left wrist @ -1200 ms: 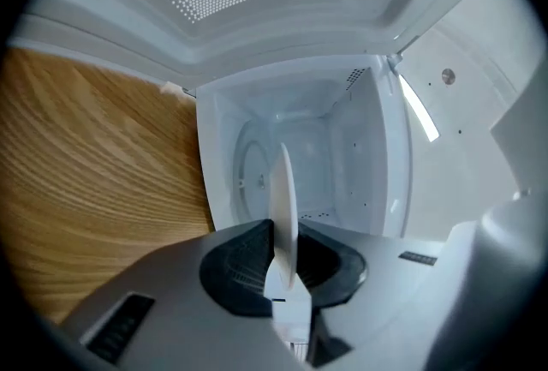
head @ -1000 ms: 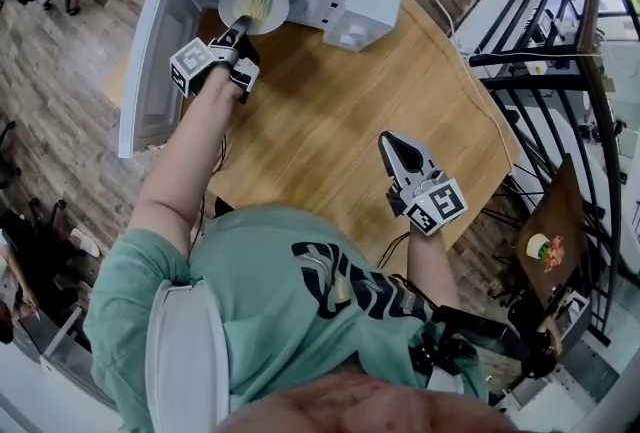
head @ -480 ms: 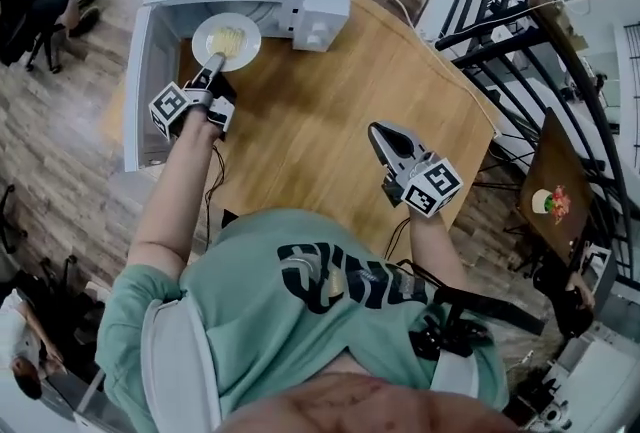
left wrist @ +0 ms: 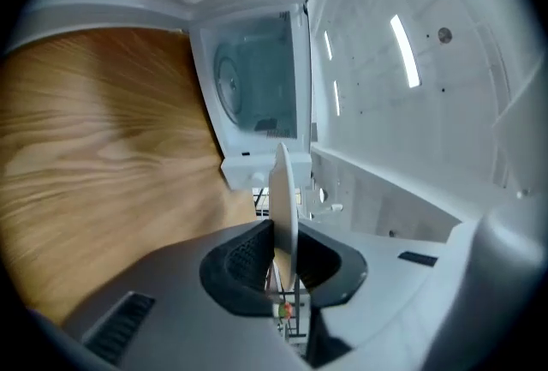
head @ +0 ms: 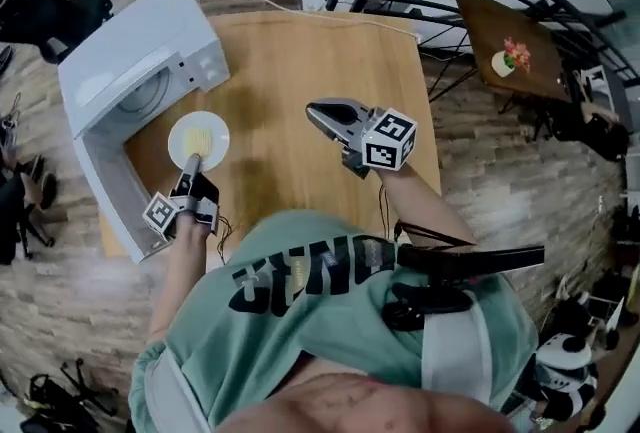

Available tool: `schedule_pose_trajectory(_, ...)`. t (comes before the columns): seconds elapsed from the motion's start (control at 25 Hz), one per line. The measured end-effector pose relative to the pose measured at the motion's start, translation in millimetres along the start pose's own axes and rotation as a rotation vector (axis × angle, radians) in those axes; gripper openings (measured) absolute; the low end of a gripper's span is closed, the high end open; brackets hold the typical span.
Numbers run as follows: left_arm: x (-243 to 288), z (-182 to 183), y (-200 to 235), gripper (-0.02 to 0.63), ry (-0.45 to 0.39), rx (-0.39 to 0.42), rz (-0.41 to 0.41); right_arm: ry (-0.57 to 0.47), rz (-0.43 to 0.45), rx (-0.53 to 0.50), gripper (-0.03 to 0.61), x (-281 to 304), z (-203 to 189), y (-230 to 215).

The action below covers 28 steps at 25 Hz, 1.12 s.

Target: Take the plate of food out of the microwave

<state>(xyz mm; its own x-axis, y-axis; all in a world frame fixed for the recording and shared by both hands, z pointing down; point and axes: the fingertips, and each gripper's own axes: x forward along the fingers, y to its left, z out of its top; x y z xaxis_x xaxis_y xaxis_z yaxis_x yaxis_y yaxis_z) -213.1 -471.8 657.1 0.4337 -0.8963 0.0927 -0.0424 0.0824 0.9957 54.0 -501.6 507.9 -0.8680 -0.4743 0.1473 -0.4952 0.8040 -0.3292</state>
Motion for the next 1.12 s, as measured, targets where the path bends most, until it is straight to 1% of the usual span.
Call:
schedule_pose_trajectory(0.08,0,-31,1,0.044,0.045,0.022,0.011,-0.006,0.001,-0.003,0.008,-23,-3,-1)
schedule_pose_trajectory(0.12,1,-42,-2,0.044,0.049,0.028,0.008,-0.008,0.001,-0.009,0.008,-34,-5,-3)
schedule_pose_trajectory(0.2,6,-63,-14,0.044,0.024,0.026,-0.012,-0.010,-0.003,-0.015,0.008,-62,-7,-11)
schedule_pose_trajectory(0.28,11,-92,-25,0.044,-0.010,0.020,-0.040,-0.009,-0.002,-0.009,0.008,-94,-3,-24)
schedule_pose_trajectory(0.44,17,-146,-45,0.044,-0.028,0.035,-0.057,-0.003,0.024,-0.019,0.008,-148,-2,-36)
schedule_pose_trajectory(0.56,18,-174,-57,0.044,-0.040,0.031,-0.077,0.021,0.025,-0.025,0.008,-180,-9,-44)
schedule_pose_trajectory(0.64,17,-184,-64,0.044,-0.027,0.042,-0.086,0.028,0.013,-0.016,0.008,-193,-12,-50)
schedule_pose_trajectory(0.76,20,-184,-68,0.044,0.023,0.064,-0.093,0.019,-0.022,-0.013,0.008,-198,-11,-52)
schedule_pose_trajectory(0.88,27,-173,-67,0.044,0.102,0.088,-0.101,0.008,-0.062,-0.014,0.006,-190,-9,-43)
schedule_pose_trajectory(1.04,49,-164,-62,0.044,0.251,0.133,-0.115,0.010,-0.132,-0.001,0.008,-175,-10,-30)
schedule_pose_trajectory(1.12,65,-164,-52,0.044,0.330,0.166,-0.089,0.004,-0.169,0.003,0.006,-171,-9,-27)
